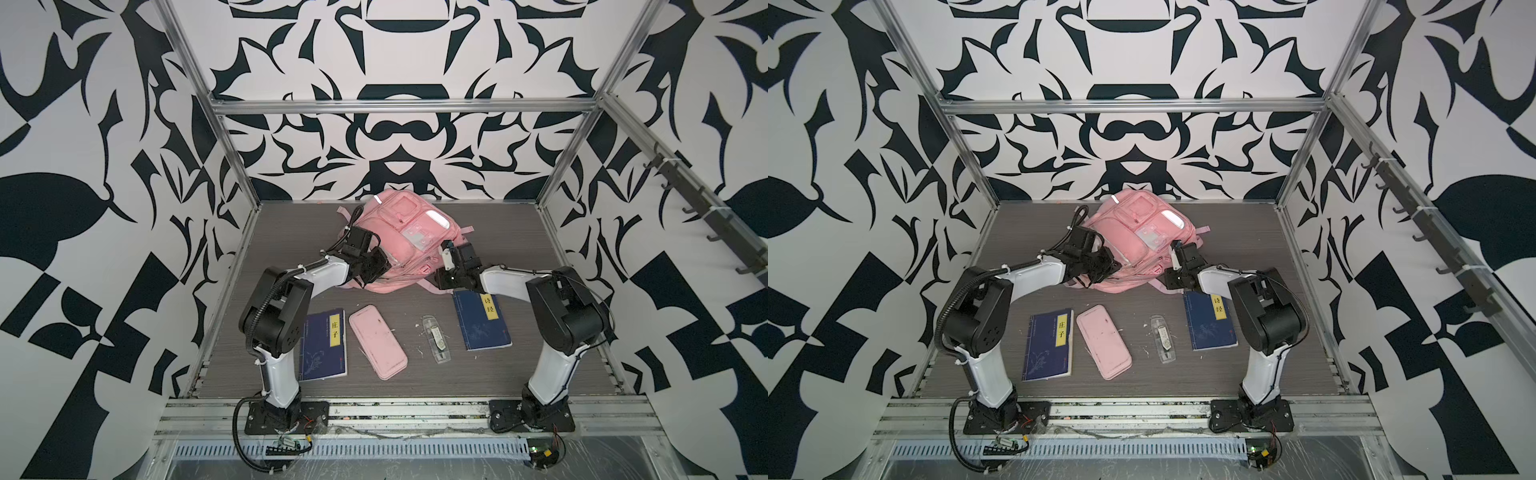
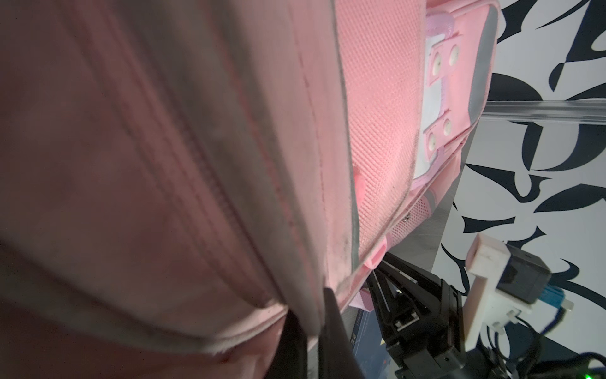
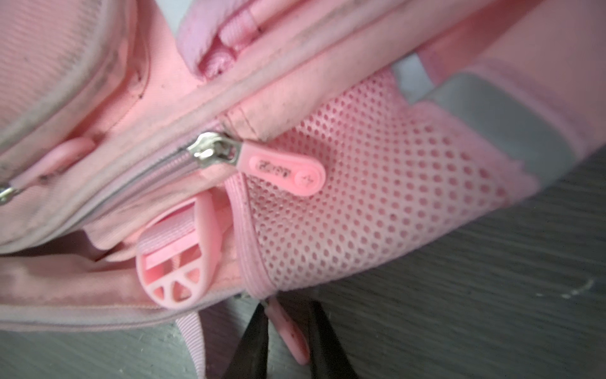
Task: Pack the student bag
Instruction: 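Close the right gripper on the pink zipper pull of the front pocket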
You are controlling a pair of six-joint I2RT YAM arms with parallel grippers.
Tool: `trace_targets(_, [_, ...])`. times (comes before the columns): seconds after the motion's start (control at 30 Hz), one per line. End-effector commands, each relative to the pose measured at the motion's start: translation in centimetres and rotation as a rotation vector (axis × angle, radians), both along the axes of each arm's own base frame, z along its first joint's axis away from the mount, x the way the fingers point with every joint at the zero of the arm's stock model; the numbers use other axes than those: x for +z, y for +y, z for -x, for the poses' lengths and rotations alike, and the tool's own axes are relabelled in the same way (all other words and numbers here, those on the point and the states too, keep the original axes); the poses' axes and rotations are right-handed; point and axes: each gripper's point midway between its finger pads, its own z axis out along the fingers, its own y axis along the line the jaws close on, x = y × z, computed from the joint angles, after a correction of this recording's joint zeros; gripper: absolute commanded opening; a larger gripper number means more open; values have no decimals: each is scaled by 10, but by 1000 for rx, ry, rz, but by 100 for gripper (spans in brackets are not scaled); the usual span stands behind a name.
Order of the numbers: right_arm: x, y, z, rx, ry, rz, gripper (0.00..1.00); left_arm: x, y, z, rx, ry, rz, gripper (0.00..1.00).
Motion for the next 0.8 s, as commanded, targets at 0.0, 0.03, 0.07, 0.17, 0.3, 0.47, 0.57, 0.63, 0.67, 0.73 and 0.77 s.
trace_targets(0.0, [3, -4, 8, -15, 6, 14, 25, -13, 3, 2, 7, 19, 1, 0])
trace_targets(0.03, [3, -5, 8, -16, 5, 15, 25, -14, 3, 2, 8, 22, 1, 0])
trace_targets(0.07, [3, -5, 9, -16, 7, 15, 24, -14, 3, 2, 10, 22, -1, 0])
trace_targets(0.17, [5, -4, 11, -11, 2, 14, 25, -18, 4, 3, 13, 32, -3, 0])
trace_targets(0.3, [6, -3, 14, -10, -3, 20, 24, -24, 5, 5, 17, 40, -6, 0])
trace_targets(0.47, [3, -4, 13, -12, -7, 25, 24, -29, 5, 7, 21, 55, 0, 0])
trace_targets(0.57, [3, -4, 11, -13, -11, 28, 23, -30, 6, 7, 23, 56, 0, 0])
trace_targets(0.63, [3, -4, 10, -16, -16, 30, 23, -30, 6, 8, 22, 58, 1, 0])
trace_targets(0.67, [3, -4, 9, -17, -20, 30, 23, -30, 5, 8, 22, 58, 2, 0])
trace_targets(0.73, [4, -3, 6, -17, -26, 32, 22, -31, 6, 9, 25, 62, 2, 0])
trace_targets(0.77, [4, -3, 5, -16, -23, 32, 22, -33, 7, 10, 29, 65, 3, 0])
